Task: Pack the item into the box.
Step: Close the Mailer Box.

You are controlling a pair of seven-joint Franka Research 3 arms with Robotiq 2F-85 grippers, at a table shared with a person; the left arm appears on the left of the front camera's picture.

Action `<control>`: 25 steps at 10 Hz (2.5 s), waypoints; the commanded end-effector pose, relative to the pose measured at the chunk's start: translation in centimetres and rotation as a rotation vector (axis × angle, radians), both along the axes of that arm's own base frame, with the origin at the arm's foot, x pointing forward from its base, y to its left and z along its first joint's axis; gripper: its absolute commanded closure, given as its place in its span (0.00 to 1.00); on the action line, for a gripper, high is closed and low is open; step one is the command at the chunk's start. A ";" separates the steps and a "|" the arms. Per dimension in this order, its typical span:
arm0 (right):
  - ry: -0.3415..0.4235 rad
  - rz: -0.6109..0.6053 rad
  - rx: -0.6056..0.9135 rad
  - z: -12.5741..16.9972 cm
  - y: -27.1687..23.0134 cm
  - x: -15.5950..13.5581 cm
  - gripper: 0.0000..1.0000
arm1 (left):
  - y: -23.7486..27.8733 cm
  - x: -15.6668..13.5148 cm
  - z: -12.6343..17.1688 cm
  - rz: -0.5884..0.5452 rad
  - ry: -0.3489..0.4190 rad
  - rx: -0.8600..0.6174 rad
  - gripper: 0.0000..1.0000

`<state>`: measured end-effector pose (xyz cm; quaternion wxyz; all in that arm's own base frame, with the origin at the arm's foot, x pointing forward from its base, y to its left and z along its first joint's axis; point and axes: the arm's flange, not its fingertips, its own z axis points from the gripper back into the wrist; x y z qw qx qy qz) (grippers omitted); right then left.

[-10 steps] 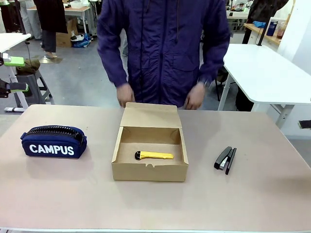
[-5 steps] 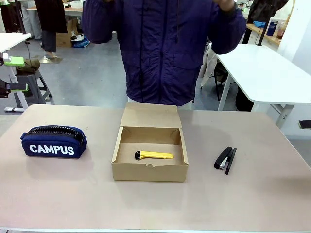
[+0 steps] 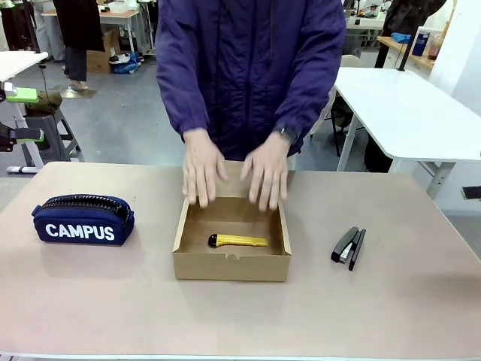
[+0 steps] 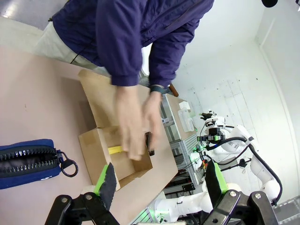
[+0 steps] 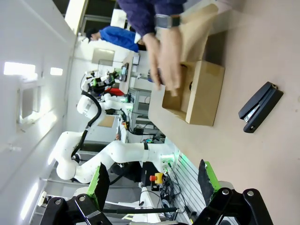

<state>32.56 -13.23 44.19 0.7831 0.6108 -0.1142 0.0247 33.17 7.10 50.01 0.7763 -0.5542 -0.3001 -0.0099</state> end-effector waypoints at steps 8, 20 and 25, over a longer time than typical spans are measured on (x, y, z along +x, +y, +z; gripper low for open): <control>0.001 -0.004 0.018 0.3 0.0 0.1 0.00 | -0.2 0.0 0.0 -0.001 -0.029 -0.016 0.00; 0.144 -0.003 -0.176 -6.1 23.1 16.5 0.00 | -14.0 15.7 -8.2 -0.450 0.183 0.349 0.00; 0.230 -0.057 -0.265 -10.8 26.3 18.9 0.00 | -16.5 19.3 -15.1 -0.333 0.285 0.334 0.00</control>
